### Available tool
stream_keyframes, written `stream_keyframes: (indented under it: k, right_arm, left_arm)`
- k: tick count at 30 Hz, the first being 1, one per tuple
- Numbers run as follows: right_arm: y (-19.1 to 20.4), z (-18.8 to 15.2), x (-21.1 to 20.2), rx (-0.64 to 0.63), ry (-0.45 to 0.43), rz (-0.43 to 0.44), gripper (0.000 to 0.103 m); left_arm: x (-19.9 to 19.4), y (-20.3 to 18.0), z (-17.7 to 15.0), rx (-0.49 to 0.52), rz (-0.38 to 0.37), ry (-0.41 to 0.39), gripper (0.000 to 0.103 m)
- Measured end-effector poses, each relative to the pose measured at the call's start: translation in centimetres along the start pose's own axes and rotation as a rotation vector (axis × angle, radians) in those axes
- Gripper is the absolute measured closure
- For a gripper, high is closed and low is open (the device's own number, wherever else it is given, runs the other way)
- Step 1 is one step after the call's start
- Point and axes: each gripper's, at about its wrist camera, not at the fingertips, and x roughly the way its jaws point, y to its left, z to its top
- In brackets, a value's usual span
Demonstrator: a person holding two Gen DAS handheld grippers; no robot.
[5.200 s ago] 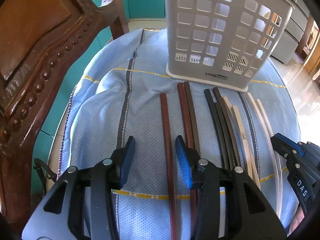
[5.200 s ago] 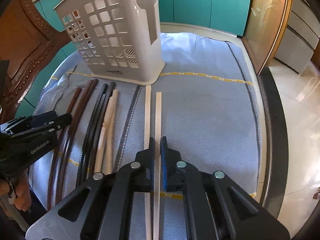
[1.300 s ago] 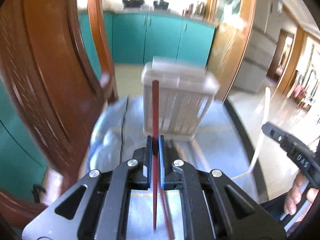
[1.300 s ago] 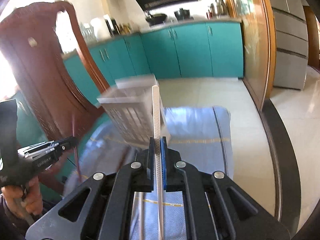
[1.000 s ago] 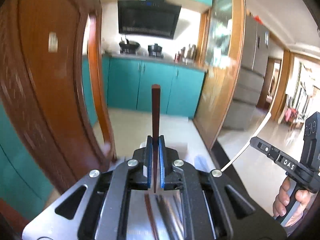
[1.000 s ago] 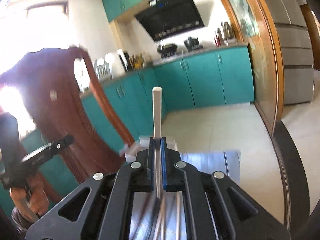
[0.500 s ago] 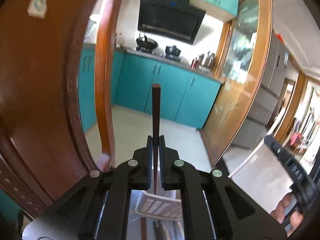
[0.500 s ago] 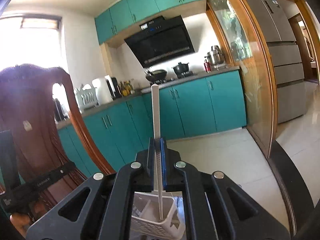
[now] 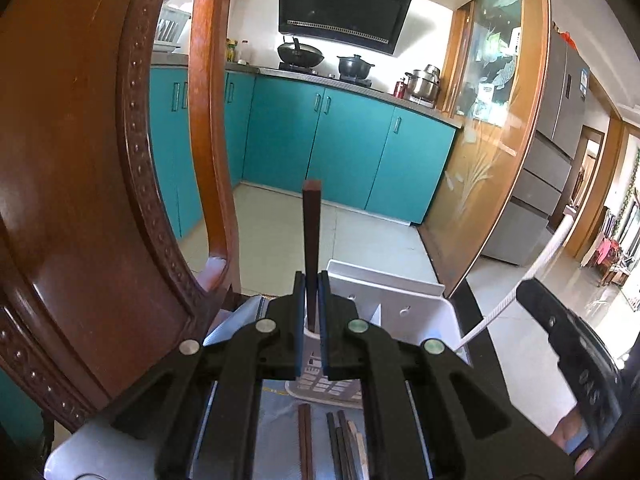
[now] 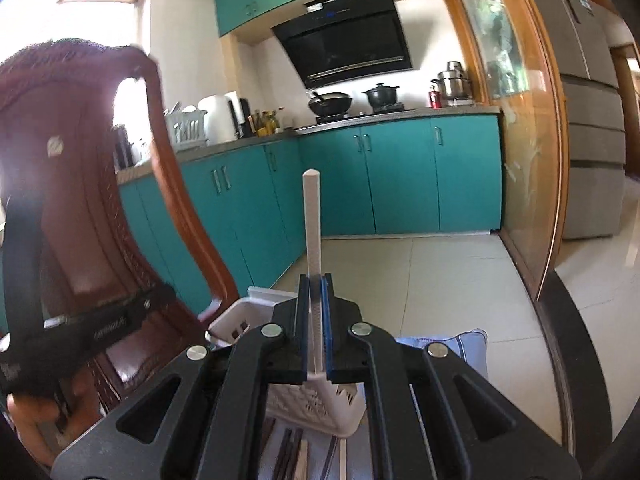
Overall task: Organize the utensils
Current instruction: 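Lift both held chopsticks and lower them upright into the white caddy, then open both tools to release the chopsticks into the caddy, then move the right tool to another cream chopstick and close on it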
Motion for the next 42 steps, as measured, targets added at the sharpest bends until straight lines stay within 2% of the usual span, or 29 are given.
stream_keyframes:
  k: [3,9,11,14,16,18,19,21,24,27,29,34,42]
  right_arm:
    - [0.4,-1.0,-0.4,-0.028,0.011,0.001,0.096]
    - [-1.0,-2.6,-2.2,-0.016,0.021,0.03,0.076]
    - [-1.6,-3.2,-3.0,-0.011,0.019,0.038,0.069]
    - [-2.2,-4.3,-4.0,-0.005,0.04,0.043,0.064]
    - [-2.7,-5.4,-4.1,0.01,0.08,0.038,0.062]
    - [-3.0,-6.8,-3.6,0.032,0.152,0.032,0.06]
    - [-3.2,-7.8,-3.0,0.044,0.216,0.02,0.06]
    - [-3.0,-9.7,-1.6,0.052,0.341,-0.002,0.056]
    - [-2.1,-12.5,0.5,0.003,0.503,-0.058,0.056]
    - [-1.2,-14.3,1.8,-0.027,0.59,-0.074,0.056]
    - [-0.8,-14.9,2.3,-0.034,0.619,-0.083,0.056]
    - [-0.5,-17.0,3.5,-0.03,0.701,-0.092,0.056]
    - [0.6,-17.6,3.7,-0.078,0.684,-0.09,0.056]
  left_arm:
    - [-0.2,0.0,-0.7,0.006,-0.001,0.008,0.096]
    - [-1.5,-0.2,-1.9,0.046,0.026,-0.023,0.096]
    - [-2.1,-0.2,-2.4,0.055,0.027,-0.034,0.092]
    - [-2.7,0.2,-3.0,0.055,0.015,-0.039,0.089]
    - [-3.1,0.6,-3.9,0.056,0.017,-0.031,0.087]
    - [-3.2,1.1,-5.1,0.062,0.036,-0.007,0.081]
    - [-3.3,1.4,-5.7,0.066,0.043,0.007,0.077]
    - [-2.8,2.2,-7.2,0.06,0.076,0.074,0.075]
    - [-1.7,3.2,-9.0,0.034,0.092,0.183,0.075]
    - [-0.6,3.1,-10.8,0.06,0.118,0.281,0.072]
    - [-0.4,2.8,-11.4,0.091,0.131,0.297,0.062]
    - [-0.2,1.5,-12.1,0.148,0.142,0.319,0.056]
    - [-0.1,1.1,-12.8,0.168,0.146,0.351,0.053]
